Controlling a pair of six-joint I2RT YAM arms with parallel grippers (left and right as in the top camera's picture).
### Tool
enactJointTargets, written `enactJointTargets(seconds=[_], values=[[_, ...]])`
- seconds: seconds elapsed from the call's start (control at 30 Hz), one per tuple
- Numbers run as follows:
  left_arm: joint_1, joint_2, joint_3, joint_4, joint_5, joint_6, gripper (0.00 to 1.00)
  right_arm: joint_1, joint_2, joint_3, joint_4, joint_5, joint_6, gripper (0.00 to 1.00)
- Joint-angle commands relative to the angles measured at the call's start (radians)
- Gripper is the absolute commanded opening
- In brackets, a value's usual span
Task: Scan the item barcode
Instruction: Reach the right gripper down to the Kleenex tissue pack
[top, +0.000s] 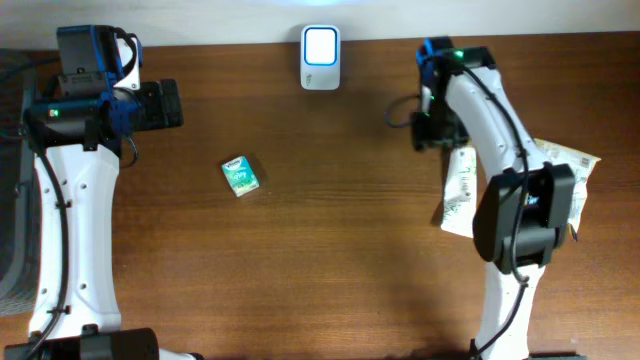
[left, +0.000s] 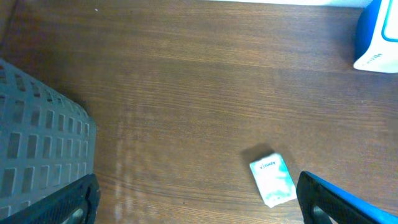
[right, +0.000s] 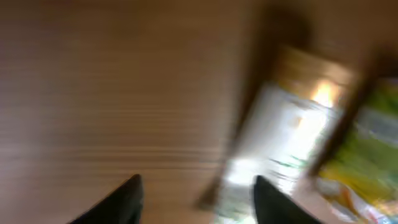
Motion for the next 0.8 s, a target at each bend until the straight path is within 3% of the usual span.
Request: enactJointTargets(seconds=[0.0, 0.13, 0.33, 0.43, 0.6, 0.77], values=[[0.002, -0.016, 0.003, 0.001, -0.007, -0.01, 0.99, 0.086, 0.0, 0.036, 0.059, -0.281, -0.029, 0.61], [0.002, -0.016, 0.003, 0.001, -0.007, -0.01, 0.99, 0.206, 0.01, 0.019, 0.214, -0.454, -0.028, 0.62], [0.002, -0.016, 0.003, 0.001, -0.007, -0.01, 0.99, 0.394, 0.057, -0.019, 0.505, -0.439, 0.051, 0.58], [0.002, -0.016, 0.003, 0.001, -0.007, -0.01, 0.99, 0.434, 0.104, -0.019, 0.604, -0.381, 0.132, 0.53], [0.002, -0.016, 0.003, 0.001, -0.007, -0.01, 0.99, 0.469, 0.224, -0.019, 0.782, -0.481, 0.151, 0.51], [0.002, -0.016, 0.003, 0.001, -0.007, -0.01, 0.99, 0.488, 0.257, -0.021, 0.759, -0.502, 0.118, 0.43]])
